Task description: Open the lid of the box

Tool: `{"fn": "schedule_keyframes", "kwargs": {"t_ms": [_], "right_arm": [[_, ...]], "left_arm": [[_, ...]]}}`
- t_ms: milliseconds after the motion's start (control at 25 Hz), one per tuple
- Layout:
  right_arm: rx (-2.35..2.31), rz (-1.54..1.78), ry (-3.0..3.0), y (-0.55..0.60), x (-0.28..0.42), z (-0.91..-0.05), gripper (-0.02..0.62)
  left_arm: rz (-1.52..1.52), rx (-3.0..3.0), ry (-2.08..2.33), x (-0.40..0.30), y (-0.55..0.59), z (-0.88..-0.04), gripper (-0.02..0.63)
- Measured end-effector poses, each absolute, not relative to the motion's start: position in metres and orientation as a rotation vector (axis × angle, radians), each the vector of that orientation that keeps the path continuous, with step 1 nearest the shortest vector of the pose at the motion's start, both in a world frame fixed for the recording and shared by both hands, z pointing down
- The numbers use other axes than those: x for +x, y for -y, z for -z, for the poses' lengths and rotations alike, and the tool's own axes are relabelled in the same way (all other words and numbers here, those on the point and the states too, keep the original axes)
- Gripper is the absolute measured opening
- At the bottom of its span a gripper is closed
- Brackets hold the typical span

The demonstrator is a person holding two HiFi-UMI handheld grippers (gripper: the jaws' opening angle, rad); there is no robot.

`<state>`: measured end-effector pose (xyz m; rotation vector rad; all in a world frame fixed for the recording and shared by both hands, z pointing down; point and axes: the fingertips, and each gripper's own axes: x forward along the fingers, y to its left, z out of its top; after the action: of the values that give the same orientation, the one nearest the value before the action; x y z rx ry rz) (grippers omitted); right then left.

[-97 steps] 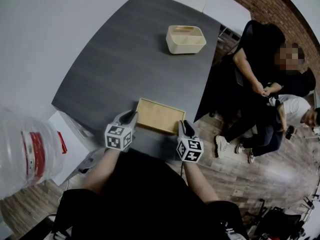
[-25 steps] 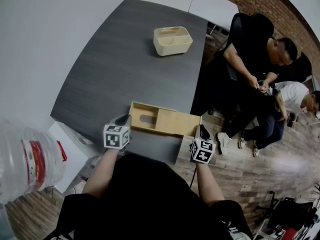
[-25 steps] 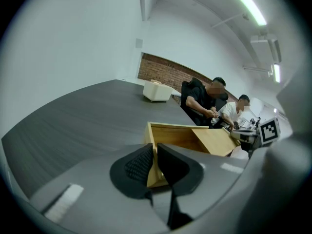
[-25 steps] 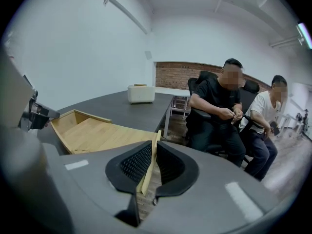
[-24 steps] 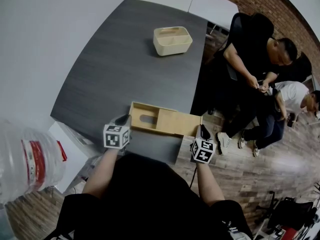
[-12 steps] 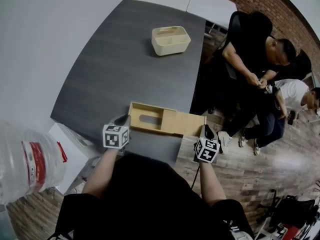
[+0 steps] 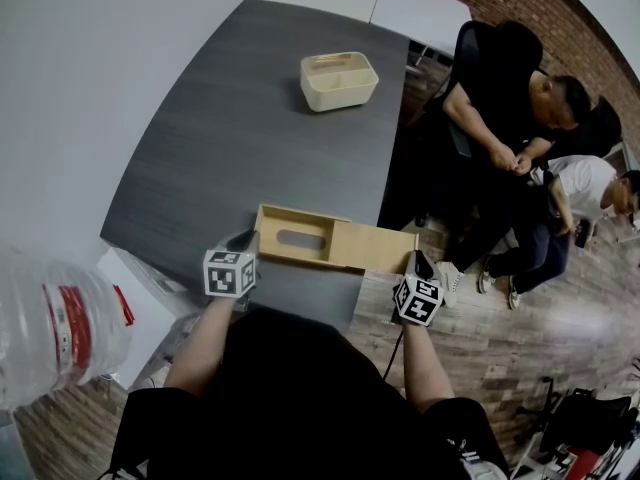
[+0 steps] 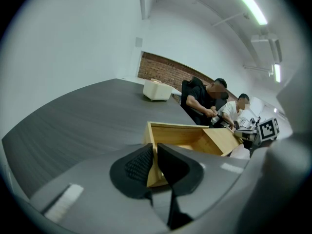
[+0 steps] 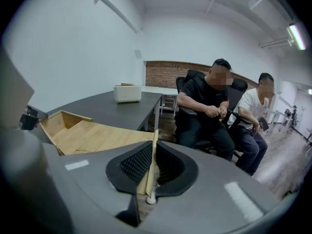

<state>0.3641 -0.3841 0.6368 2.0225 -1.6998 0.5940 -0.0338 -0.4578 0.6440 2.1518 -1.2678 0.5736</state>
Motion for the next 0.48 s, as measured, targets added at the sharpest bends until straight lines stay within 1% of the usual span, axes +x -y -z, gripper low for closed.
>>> {"fn": "schedule_keyframes", "kwargs": {"t_ms": [480], "right_arm": [[2.034,-0.539,1.681,0.3849,0.3705,-0.6345,0.031]], "left_arm": [[-0.57,2.165,1.289,-0.0345,0.459,-0.6451,0.031]]}}
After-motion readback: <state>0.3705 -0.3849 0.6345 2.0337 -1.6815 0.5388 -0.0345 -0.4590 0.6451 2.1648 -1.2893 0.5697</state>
